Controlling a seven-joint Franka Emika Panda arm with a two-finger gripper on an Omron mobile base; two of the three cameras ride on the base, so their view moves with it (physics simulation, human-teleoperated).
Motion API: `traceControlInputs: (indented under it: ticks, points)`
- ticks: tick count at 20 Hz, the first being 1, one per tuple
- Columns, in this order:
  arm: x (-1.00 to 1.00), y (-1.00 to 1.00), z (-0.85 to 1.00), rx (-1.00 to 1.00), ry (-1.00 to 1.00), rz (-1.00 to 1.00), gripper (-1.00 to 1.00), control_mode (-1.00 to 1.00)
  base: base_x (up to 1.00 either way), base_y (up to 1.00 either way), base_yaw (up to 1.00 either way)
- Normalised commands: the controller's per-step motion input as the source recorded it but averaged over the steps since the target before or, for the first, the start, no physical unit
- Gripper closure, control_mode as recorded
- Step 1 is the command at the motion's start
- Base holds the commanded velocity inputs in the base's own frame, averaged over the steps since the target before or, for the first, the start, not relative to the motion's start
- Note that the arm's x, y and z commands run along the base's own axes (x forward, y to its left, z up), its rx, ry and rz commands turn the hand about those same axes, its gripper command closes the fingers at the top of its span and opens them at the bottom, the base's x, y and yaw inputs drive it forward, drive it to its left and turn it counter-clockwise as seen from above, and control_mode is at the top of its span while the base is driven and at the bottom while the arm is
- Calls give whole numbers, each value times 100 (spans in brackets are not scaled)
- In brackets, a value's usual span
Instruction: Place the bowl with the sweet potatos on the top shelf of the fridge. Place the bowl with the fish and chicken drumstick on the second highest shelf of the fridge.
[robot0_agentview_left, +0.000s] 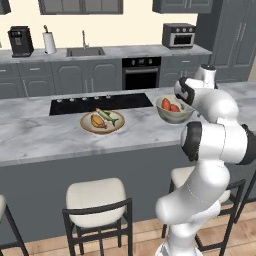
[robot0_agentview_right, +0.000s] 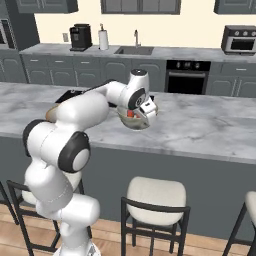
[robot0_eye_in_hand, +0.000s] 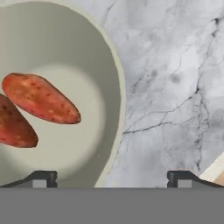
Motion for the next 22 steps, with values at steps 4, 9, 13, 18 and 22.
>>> traceControlInputs:
  ticks: [4, 9, 13, 18, 22]
  points:
    - [41, -1, -25, 0, 0, -11, -100, -100, 0, 0, 0]
    - [9, -2, -27, 1, 2, -9, -100, -100, 0, 0, 0]
    - [-6, 0, -36, 0, 5, -4, 100, -100, 0, 0, 0]
    - [-3, 0, 0, 0, 1, -1, 100, -100, 0, 0, 0]
    - [-64, 0, 8, 0, -1, 0, 100, -100, 0, 0, 0]
